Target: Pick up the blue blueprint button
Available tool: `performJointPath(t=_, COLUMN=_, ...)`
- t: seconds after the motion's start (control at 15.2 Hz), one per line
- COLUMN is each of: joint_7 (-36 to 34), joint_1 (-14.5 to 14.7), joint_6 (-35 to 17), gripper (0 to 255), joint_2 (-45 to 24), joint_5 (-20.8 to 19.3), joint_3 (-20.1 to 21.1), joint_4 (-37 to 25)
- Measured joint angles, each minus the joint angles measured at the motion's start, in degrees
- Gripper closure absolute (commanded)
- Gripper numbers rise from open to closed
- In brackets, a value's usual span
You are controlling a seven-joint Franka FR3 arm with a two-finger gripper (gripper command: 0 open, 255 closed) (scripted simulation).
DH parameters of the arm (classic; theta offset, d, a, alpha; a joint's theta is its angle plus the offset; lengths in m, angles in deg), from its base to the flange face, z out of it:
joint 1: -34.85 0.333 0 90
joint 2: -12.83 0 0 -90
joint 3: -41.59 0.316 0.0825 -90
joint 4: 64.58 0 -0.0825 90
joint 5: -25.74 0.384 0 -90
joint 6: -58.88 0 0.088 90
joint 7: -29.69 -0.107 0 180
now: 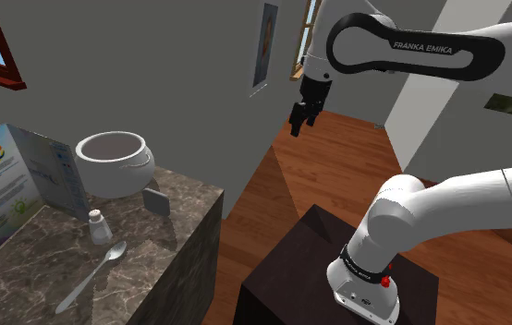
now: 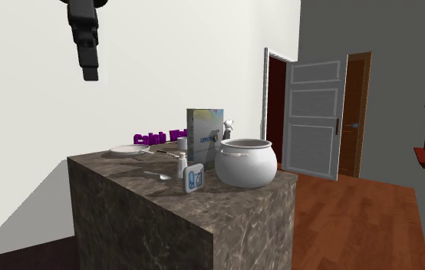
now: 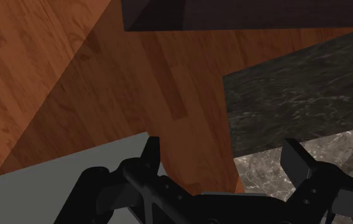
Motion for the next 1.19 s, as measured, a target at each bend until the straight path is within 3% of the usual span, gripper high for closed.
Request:
performJointPath(t=0.53, joint_7=-4.92, joint_1=2.28, joint_6=-8.45, gripper=0, joint_2=-8.36, joint_5=2.9, joint_3=4.04, joint_4=0.6)
performJointPath(t=1.19, joint_7=-12.55, joint_1=4.88, joint_6=-21.88, gripper=0, joint_2=-27.03, joint_5=4.87, joint_3=10.34, joint_4=-4.21)
